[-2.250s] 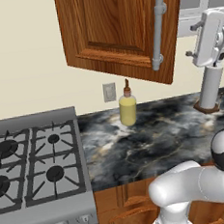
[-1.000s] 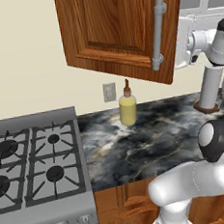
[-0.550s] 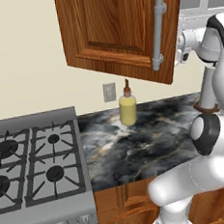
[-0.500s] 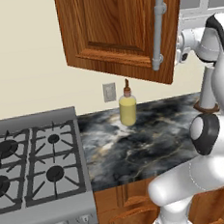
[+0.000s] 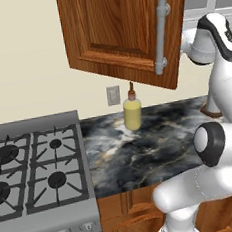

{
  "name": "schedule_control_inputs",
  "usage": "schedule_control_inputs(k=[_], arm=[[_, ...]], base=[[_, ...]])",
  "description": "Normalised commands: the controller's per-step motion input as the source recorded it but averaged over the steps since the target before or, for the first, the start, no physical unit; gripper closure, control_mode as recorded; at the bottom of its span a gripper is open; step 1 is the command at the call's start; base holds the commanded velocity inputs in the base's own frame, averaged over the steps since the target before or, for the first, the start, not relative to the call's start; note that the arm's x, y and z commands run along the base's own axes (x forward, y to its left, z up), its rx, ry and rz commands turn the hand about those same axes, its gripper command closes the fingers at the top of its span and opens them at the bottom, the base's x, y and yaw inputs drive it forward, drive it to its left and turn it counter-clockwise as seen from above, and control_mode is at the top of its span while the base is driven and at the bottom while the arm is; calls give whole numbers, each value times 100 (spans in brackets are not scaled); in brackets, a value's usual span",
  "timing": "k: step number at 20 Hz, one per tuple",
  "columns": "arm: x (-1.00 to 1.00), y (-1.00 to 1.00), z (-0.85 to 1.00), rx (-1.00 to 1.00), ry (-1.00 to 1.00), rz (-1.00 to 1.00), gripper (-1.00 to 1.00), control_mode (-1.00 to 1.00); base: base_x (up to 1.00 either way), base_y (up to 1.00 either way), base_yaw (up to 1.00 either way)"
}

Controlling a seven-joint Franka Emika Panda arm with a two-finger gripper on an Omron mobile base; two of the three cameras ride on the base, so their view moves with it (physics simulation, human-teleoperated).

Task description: Pick the soap dispenser and dish brush from the cabinet and place them on the counter.

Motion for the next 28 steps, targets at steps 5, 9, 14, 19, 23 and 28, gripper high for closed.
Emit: schedule_control_inputs(k=[5, 9, 14, 19, 23, 28], arm=[[-32, 74, 0, 0, -2, 7, -100, -100], [-39, 77, 0, 0, -5, 7, -100, -100], [-39, 68, 0, 0, -12, 3, -100, -100], [-18, 64, 0, 0, -19, 0, -100, -100], [-2, 66, 0, -1, -18, 0, -100, -100], [-3, 62, 0, -2, -21, 0, -100, -100]], base=[[0, 0, 0], [0, 0, 0], [0, 0, 0], [0, 0, 0], [0, 0, 0], [0, 0, 0]])
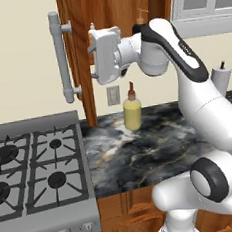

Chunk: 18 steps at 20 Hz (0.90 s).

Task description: Pick the soap dispenser and dish brush from the cabinet and place them on the counter.

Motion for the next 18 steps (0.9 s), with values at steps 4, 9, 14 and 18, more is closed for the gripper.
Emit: schedule_control_inputs(k=[4, 9, 14, 18], arm=[[0, 74, 0, -3, -18, -1, -100, -100], [0, 76, 0, -4, -17, 0, -100, -100], [-1, 49, 0, -3, -16, 0, -100, -100], [-15, 2, 0, 0, -16, 0, -100, -100]], base=[[0, 0, 0], [0, 0, 0], [0, 0, 0], [0, 0, 0]])
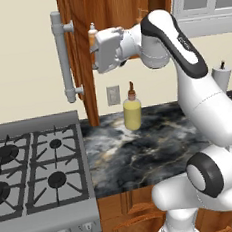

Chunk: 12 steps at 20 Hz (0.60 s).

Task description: Pick the soap dispenser and dish brush from the cabinet and place them on the counter.

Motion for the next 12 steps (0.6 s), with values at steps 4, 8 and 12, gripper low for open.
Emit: schedule_control_inputs(k=[4, 8, 12], arm=[[-23, 0, 0, 0, -19, 0, -100, -100], [-27, 0, 0, 0, -22, 0, -100, -100], [-31, -2, 0, 0, -23, 0, -100, -100]], base=[[0, 0, 0], [0, 0, 0], [0, 0, 0]])
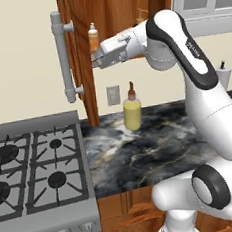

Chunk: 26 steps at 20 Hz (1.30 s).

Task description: Pick the soap dispenser and dish brush from the cabinet and place them on the counter.

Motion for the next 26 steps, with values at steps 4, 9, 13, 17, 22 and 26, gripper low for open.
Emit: schedule_control_inputs(k=[4, 9, 13, 17, 22, 26], arm=[[-42, -20, 0, 0, -24, 0, -100, -100], [-35, -32, 0, 0, -23, 0, -100, -100], [-24, -38, 0, 0, -23, 0, -100, -100], [-19, -33, 0, 0, -22, -1, -100, -100], [-17, -25, 0, 1, -20, -3, -100, -100], [-11, -24, 0, 0, -19, -9, -100, -100]], base=[[0, 0, 0], [0, 0, 0], [0, 0, 0], [0, 0, 0], [0, 0, 0], [0, 0, 0]])
